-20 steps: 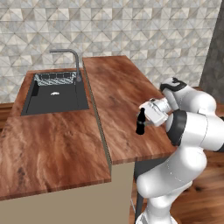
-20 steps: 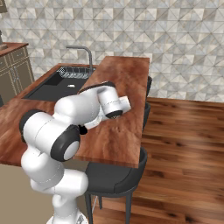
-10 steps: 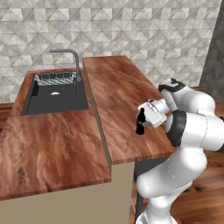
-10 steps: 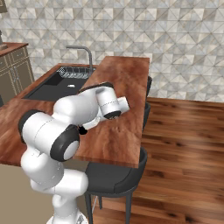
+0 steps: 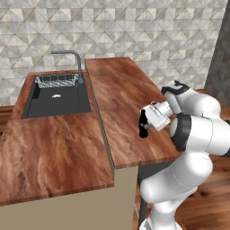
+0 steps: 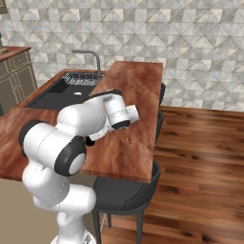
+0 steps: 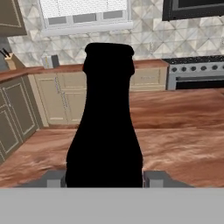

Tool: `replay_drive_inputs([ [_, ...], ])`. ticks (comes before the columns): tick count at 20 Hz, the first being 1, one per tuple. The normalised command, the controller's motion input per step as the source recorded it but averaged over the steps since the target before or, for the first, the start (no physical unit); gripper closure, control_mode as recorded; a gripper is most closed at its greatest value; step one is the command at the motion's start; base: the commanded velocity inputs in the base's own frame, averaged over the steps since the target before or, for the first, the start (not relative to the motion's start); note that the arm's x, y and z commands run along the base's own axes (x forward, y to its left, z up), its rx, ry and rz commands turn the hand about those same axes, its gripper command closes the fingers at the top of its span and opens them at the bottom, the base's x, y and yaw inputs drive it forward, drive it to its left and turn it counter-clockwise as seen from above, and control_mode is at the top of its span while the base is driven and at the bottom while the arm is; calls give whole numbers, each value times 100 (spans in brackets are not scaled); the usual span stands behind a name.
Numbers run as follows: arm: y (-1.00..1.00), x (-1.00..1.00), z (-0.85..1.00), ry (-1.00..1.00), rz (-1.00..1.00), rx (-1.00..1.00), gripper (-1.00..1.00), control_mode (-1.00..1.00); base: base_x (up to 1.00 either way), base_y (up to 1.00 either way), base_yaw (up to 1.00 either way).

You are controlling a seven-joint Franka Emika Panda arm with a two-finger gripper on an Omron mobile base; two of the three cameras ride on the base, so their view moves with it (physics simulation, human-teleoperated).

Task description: Pick the water bottle, bottled drink from the counter and place them in the open cabinet.

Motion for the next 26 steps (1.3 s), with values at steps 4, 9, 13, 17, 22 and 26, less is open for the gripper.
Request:
replay_drive_inputs([
  [4,0,0,0,0,-1,0,100,-100,0,0,0],
  [9,0,-9,19,1,0,4,100,-100,0,0,0],
  [13,3,-29,51,1,0,8,100,-100,0,0,0],
  [17,6,-29,50,0,0,0,100,-100,0,0,0],
  [22,5,-33,43,0,0,-5,100,-100,0,0,0],
  [26,2,-34,40,-2,-1,-7,100,-100,0,0,0],
])
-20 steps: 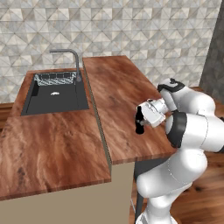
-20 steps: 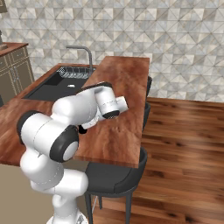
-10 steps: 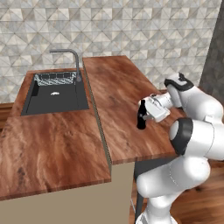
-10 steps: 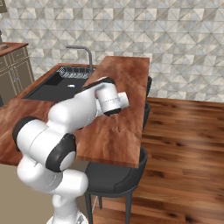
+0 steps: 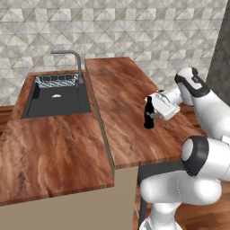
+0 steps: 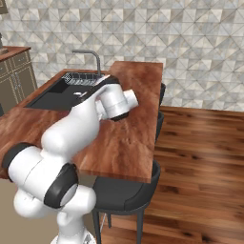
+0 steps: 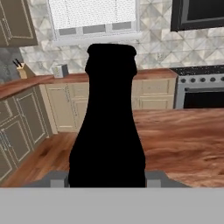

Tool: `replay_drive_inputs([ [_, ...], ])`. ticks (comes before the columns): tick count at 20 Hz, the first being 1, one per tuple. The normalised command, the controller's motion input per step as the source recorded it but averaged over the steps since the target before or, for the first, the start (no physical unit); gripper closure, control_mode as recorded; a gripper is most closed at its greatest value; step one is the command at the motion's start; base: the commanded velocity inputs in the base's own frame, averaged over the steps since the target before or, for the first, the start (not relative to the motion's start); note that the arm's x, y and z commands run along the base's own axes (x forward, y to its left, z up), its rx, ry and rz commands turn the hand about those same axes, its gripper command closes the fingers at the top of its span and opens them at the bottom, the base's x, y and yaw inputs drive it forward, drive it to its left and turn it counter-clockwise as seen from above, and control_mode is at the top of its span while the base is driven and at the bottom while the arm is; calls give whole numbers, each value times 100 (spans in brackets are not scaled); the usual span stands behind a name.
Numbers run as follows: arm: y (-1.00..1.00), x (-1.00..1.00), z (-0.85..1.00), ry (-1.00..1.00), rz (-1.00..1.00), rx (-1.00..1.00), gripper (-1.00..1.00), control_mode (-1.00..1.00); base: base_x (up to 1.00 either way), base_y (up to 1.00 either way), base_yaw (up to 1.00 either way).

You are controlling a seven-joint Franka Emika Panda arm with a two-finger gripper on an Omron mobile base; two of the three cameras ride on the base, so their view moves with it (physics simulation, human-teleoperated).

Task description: Pick the water bottle, bottled drink from the counter and place them in the open cabinet.

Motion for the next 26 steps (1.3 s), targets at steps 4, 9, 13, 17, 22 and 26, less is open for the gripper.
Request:
replay_drive_inputs([
  [4,6,-32,31,0,-13,-3,100,-100,0,0,0],
  [9,6,-33,29,0,-19,-1,100,-100,0,0,0],
  [13,5,-33,27,0,-17,0,100,-100,0,0,0],
  [17,8,-30,20,0,-12,0,100,-100,0,0,0],
  [22,0,-41,11,-9,-1,-2,100,-100,0,0,0],
  [26,0,-14,1,-2,2,-4,100,-100,0,0,0],
])
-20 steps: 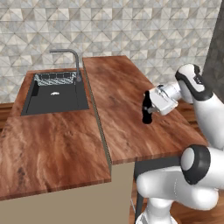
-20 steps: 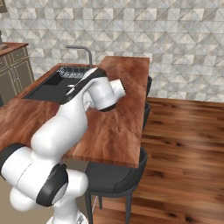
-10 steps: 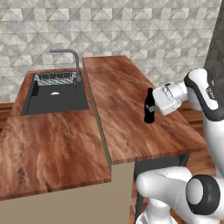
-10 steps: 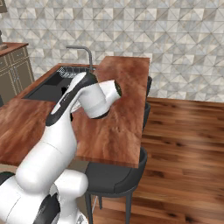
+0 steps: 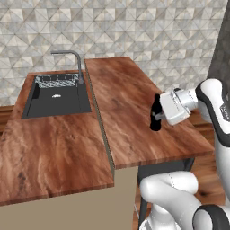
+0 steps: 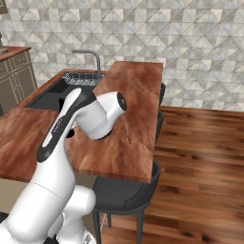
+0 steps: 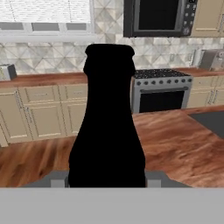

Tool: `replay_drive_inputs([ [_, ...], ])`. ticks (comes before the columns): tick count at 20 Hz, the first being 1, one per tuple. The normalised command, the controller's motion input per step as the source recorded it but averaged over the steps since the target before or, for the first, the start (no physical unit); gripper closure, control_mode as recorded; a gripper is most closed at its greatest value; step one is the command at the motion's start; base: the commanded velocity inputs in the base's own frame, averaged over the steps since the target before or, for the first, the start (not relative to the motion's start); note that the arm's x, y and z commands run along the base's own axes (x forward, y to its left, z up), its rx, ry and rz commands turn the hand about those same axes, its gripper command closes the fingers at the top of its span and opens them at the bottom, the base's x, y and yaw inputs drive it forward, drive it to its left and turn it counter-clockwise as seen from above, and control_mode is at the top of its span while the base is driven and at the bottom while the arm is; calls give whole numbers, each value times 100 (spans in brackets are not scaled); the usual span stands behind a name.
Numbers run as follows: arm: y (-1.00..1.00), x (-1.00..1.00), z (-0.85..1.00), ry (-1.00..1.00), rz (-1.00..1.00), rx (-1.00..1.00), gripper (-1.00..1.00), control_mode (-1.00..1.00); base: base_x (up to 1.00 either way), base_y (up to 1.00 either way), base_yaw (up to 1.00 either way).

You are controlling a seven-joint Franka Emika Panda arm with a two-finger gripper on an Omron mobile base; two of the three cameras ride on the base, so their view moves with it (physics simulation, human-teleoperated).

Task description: Pick the water bottle, bottled drink from the counter and place them in the open cabinet.

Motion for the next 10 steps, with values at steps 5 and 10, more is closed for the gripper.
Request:
replay_drive_inputs([
  [5,0,0,0,0,0,0,100,-100,0,0,0],
  [10,0,0,0,0,0,0,100,-100,0,0,0],
])
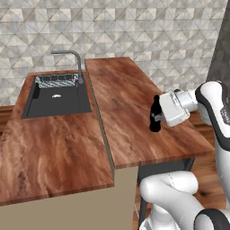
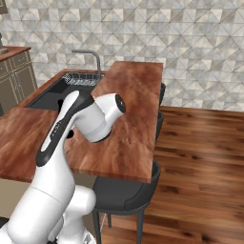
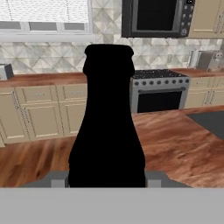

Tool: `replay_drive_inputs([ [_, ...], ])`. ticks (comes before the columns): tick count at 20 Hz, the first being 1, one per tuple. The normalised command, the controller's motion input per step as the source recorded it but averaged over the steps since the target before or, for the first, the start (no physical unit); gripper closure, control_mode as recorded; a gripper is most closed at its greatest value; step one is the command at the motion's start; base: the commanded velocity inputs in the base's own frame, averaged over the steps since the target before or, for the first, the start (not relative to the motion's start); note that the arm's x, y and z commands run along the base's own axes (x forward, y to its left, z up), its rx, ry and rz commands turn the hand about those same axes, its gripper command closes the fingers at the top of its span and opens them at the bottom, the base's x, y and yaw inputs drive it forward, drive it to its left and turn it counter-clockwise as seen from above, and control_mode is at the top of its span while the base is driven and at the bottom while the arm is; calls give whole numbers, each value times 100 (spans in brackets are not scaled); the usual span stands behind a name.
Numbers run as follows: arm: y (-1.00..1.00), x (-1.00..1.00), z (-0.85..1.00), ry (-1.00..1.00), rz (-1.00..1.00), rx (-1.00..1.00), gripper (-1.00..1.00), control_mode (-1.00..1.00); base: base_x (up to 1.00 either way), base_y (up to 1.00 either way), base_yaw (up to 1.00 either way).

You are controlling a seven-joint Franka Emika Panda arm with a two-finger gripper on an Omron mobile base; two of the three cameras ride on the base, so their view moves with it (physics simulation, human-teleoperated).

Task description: Pick the water bottle, bottled drink from the counter and place them in the open cabinet.

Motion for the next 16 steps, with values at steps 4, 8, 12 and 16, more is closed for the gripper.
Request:
replay_drive_inputs([
  [4,0,0,0,0,0,0,100,100,0,0,0],
  [8,0,0,0,0,0,0,100,100,-11,0,0],
  [12,0,0,0,0,0,0,100,100,-46,0,0],
  [16,0,0,0,0,0,0,100,100,-51,0,1],
])
